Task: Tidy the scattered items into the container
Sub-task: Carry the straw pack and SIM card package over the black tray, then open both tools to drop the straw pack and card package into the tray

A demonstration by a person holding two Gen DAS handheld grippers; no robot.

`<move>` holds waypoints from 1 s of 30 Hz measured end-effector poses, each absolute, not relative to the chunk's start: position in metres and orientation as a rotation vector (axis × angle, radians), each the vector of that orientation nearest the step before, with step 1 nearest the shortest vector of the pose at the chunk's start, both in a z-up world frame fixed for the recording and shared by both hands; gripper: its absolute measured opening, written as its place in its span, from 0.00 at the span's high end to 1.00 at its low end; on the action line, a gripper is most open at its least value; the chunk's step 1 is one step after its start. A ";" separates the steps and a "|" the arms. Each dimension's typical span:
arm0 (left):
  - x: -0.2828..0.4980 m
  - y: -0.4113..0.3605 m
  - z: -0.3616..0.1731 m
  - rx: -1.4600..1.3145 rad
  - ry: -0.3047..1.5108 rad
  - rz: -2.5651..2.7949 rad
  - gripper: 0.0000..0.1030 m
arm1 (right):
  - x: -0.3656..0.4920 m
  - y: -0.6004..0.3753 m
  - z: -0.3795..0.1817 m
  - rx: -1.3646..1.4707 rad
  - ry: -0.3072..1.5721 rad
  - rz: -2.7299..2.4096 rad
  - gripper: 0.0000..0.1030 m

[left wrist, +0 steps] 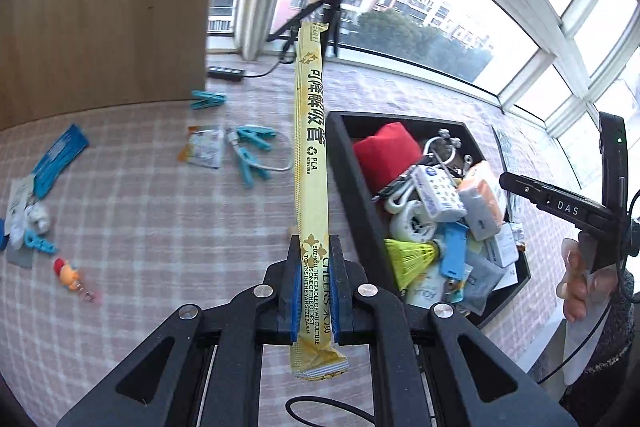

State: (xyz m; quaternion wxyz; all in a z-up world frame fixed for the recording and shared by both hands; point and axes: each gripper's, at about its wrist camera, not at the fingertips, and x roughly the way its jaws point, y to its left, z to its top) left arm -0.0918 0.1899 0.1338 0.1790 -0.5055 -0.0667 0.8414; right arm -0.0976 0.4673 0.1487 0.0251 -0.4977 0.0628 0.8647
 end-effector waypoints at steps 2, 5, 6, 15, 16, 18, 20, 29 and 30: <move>-0.096 0.221 0.135 -1.415 -0.156 2.335 0.91 | -0.089 0.489 0.149 -1.521 0.203 2.637 0.48; -0.099 0.266 0.135 -1.396 -0.090 2.273 0.91 | -0.080 0.514 0.150 -1.500 0.222 2.594 0.48; -0.100 0.281 0.135 -1.390 -0.076 2.257 0.91 | -0.078 0.521 0.150 -1.492 0.229 2.581 0.48; -0.101 0.371 0.137 -1.339 0.064 2.166 0.91 | -0.058 0.560 0.135 -1.502 0.284 2.487 0.48; -0.102 0.376 0.136 -1.336 0.063 2.156 0.90 | -0.056 0.562 0.132 -1.507 0.289 2.481 0.48; -0.104 0.385 0.136 -1.337 0.042 2.113 0.84 | -0.052 0.566 0.127 -1.521 0.312 2.479 0.48; -0.105 0.393 0.135 -1.346 0.073 2.108 0.57 | -0.051 0.565 0.121 -1.561 0.330 2.510 0.46; -0.097 0.394 0.136 -1.320 0.157 2.139 0.51 | -0.055 0.563 0.126 -1.524 0.327 2.502 0.39; -0.098 0.391 0.135 -1.325 0.154 2.142 0.51 | -0.055 0.562 0.126 -1.522 0.332 2.501 0.39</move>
